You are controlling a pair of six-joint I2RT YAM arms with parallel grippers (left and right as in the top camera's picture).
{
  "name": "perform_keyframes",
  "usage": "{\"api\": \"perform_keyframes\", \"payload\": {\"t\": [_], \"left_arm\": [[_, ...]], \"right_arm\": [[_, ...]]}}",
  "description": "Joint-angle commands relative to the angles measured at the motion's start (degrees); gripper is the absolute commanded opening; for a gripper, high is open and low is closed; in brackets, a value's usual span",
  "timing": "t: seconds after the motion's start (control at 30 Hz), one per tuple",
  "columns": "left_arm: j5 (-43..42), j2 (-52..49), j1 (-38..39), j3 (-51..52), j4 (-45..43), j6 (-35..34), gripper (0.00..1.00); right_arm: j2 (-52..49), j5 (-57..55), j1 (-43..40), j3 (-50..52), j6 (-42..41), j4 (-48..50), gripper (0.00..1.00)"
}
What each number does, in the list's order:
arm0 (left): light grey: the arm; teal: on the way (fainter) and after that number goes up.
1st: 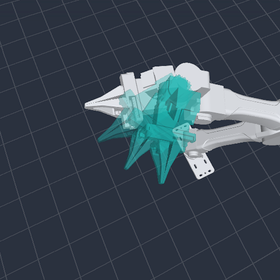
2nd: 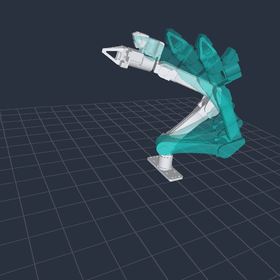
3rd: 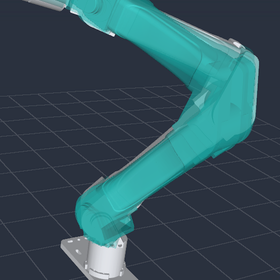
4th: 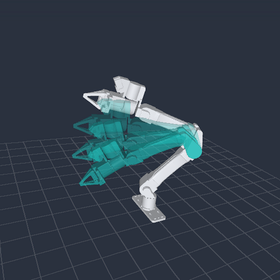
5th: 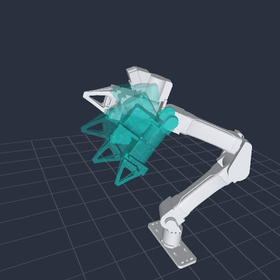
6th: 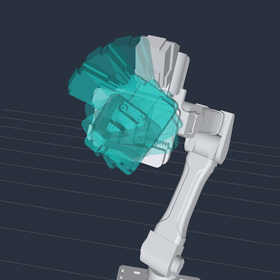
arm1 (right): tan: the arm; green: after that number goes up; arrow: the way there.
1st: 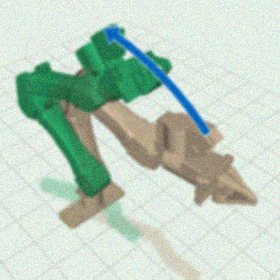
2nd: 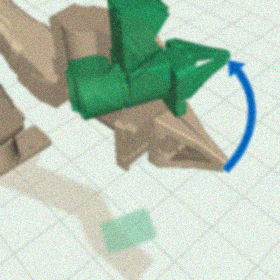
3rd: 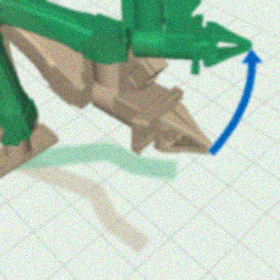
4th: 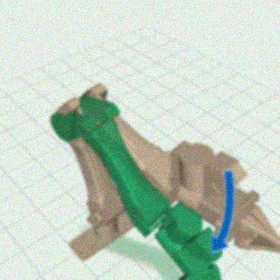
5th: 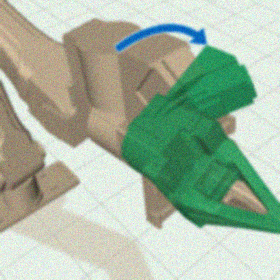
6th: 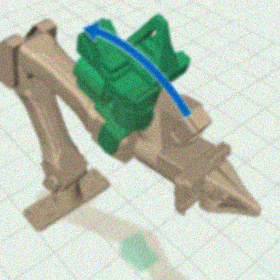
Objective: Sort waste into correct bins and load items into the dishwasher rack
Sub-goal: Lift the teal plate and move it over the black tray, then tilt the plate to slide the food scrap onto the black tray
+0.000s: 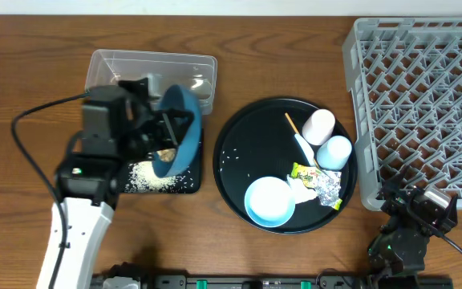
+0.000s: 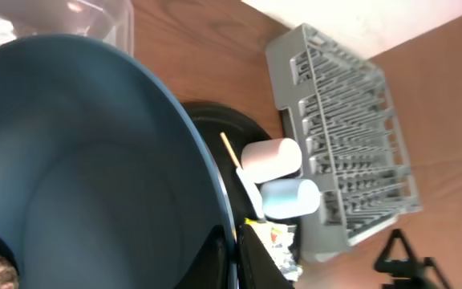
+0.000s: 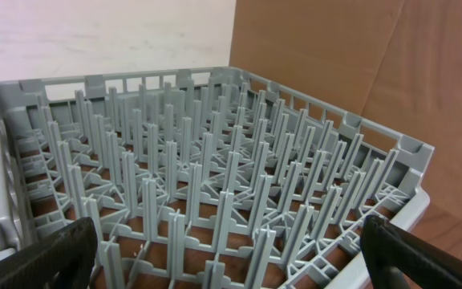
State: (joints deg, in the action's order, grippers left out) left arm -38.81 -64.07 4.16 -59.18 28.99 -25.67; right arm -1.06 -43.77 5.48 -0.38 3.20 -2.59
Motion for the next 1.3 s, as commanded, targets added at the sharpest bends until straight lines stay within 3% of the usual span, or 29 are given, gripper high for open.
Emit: {"api": "perform_keyframes", "payload": {"t": [0.0, 0.5, 1.27], "left_arm": [[-11.5, 0.0, -4.9, -0.2, 1.2, 0.7, 0.06], [-34.6, -8.7, -21.9, 2.7, 3.8, 0.5, 0.06], [-41.5, -10.4, -31.4, 3.5, 3.0, -2.2, 0.06]], "right_arm": [[0.1, -0.6, 0.1, 0.1, 0.3, -0.4, 0.99], [0.1, -0.6, 0.1, 0.1, 0.3, -0.4, 0.99], [0.1, -0.6, 0.1, 0.1, 0.3, -0.4, 0.99]]}}
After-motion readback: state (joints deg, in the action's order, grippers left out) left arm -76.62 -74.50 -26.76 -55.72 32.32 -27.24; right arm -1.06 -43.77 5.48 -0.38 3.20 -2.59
